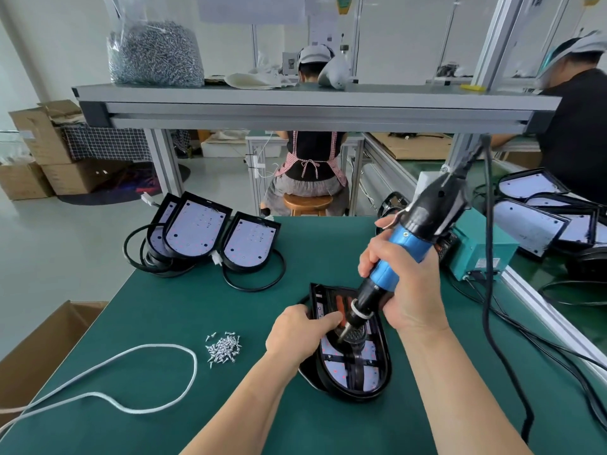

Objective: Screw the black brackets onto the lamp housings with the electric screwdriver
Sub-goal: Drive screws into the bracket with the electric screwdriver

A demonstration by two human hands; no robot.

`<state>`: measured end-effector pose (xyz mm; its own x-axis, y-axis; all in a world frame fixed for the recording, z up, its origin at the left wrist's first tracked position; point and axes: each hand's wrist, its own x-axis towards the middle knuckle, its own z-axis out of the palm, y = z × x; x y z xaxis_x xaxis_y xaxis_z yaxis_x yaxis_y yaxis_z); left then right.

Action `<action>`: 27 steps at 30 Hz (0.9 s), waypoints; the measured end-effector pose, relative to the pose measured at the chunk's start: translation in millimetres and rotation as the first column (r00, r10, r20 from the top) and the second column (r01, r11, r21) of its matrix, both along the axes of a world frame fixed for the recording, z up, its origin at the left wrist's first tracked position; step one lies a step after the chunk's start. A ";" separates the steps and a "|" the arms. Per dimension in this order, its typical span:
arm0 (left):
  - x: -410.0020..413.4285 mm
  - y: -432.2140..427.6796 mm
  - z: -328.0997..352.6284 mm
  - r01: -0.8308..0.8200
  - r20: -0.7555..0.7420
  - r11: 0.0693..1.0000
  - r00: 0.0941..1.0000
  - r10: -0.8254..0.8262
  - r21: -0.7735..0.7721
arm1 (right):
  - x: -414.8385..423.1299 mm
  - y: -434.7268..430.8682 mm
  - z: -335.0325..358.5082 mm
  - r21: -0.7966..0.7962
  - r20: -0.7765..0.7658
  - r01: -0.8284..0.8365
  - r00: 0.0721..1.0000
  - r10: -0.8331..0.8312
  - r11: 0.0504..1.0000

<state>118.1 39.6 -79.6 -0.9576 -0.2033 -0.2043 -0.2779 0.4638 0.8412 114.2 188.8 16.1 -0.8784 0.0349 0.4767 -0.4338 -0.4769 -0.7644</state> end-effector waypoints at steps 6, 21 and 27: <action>7.0 2.9 3.8 -0.006 0.014 0.998 1.000 0.007 -0.058 | -6.3 27.9 -26.8 -0.348 0.314 0.130 0.949 -0.015 0.928; 10.8 -74.2 9.8 -0.338 -0.219 0.889 0.935 0.279 -0.310 | -10.0 65.8 -100.4 -0.661 0.556 0.320 0.816 0.157 0.679; 15.0 -119.8 11.8 -0.222 -0.003 0.885 0.970 0.242 -0.409 | -11.3 64.7 -103.5 -0.654 0.569 0.321 0.806 0.165 0.686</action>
<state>133.1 -80.2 -67.8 -0.8641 -0.4932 -0.1003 -0.4540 0.6778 0.5784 102.9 253.5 -87.3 -0.9339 0.2170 -0.2841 -0.1222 -0.9406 -0.3168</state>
